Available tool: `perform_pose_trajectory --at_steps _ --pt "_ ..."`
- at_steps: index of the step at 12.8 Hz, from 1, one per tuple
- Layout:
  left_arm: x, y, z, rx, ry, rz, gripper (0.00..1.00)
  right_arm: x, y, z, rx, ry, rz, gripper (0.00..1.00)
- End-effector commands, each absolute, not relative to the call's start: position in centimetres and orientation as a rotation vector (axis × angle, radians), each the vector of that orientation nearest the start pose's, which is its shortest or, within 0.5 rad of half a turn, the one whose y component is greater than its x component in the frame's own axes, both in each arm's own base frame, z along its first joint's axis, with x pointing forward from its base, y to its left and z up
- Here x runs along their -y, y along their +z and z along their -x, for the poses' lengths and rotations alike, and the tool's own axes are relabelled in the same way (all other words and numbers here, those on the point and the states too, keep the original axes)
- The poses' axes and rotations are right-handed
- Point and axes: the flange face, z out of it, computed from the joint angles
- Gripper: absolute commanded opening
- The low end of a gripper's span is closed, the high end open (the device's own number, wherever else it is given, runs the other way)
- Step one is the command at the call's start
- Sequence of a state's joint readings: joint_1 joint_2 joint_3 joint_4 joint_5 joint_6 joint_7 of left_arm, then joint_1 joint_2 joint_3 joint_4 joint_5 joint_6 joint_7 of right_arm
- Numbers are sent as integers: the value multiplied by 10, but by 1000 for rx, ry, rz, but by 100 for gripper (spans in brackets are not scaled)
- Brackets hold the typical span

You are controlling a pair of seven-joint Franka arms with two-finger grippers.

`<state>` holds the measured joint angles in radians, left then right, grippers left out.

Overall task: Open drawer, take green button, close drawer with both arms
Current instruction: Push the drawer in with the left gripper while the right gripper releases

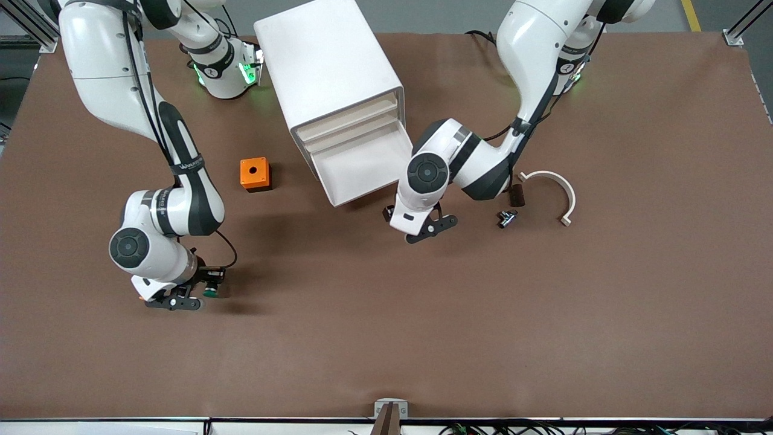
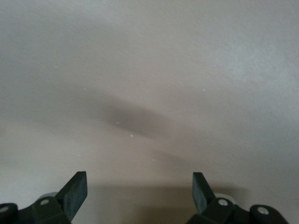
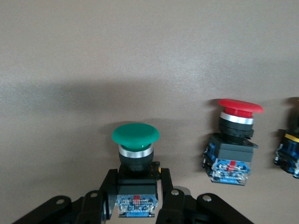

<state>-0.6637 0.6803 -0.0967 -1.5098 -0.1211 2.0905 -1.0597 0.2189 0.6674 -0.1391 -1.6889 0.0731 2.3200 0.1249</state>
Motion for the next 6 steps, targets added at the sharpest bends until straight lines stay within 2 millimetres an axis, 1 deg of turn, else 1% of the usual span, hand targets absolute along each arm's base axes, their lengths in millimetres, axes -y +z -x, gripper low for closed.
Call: perform_pose_trajectory --at_steps 1,2,3,4,5,6 --pt "492 254 -499 535 261 3106 99 -56 209 -677 -103 29 3139 5" --pt "493 252 -498 542 267 3102 99 -52 208 -678 -113 29 3139 8" --pt "502 246 -488 520 279 3100 99 -51 209 -679 -121 24 3137 18" --pt "505 242 -484 525 288 3093 99 -48 208 -680 -139 22 3133 36" --pt "512 239 -476 507 296 3091 99 -42 212 -685 -173 6 3118 61" --pt "514 238 -474 508 299 3090 99 -42 216 -687 -179 -3 3113 82"
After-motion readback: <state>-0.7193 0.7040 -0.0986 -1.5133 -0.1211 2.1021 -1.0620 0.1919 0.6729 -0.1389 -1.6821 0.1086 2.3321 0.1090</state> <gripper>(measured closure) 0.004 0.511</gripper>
